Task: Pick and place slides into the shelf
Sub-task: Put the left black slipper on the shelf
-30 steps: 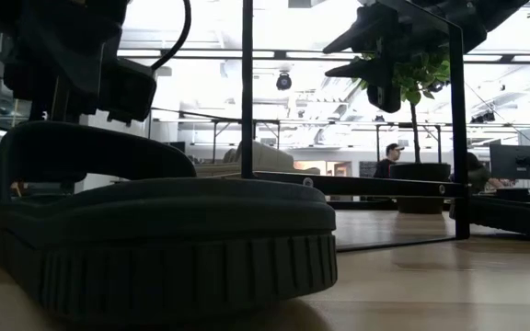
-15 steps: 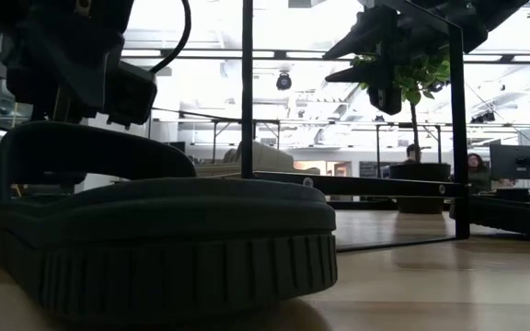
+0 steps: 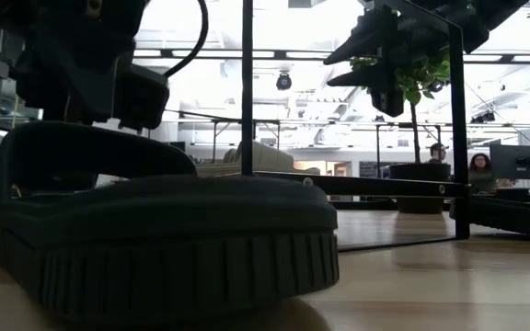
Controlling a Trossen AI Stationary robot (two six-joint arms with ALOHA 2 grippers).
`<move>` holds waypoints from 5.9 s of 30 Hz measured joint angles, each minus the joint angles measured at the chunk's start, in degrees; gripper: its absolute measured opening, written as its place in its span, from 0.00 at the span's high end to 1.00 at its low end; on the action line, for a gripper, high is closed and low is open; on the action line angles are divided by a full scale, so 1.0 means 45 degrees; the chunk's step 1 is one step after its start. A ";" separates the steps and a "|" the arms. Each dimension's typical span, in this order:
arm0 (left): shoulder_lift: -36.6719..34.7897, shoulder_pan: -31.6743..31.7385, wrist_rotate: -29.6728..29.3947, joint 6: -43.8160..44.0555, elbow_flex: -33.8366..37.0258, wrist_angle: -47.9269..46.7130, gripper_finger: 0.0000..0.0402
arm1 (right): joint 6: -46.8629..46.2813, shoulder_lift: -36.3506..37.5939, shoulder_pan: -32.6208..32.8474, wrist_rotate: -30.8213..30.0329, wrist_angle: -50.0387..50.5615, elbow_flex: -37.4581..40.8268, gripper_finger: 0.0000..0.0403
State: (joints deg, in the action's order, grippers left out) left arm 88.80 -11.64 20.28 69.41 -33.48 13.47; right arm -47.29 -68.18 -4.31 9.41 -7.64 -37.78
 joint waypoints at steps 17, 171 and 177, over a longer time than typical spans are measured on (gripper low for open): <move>0.0135 0.0000 -0.0051 -0.0025 0.0002 -0.0017 0.82 | 0.0085 0.0000 0.0412 -0.0529 0.0249 0.0000 0.71; -0.1429 0.1452 -0.9568 0.7343 0.0083 0.0837 1.00 | 0.0811 0.0000 0.0407 -0.1326 -0.0920 0.0000 0.71; -0.1419 0.1482 -0.9812 0.7387 0.0167 0.0735 0.98 | 0.0816 0.0000 0.0407 -0.1326 -0.0893 0.0000 0.71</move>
State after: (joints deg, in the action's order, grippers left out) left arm 82.41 -4.97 -23.88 102.65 -32.73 16.77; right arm -43.62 -68.18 -2.48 3.44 -11.66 -37.78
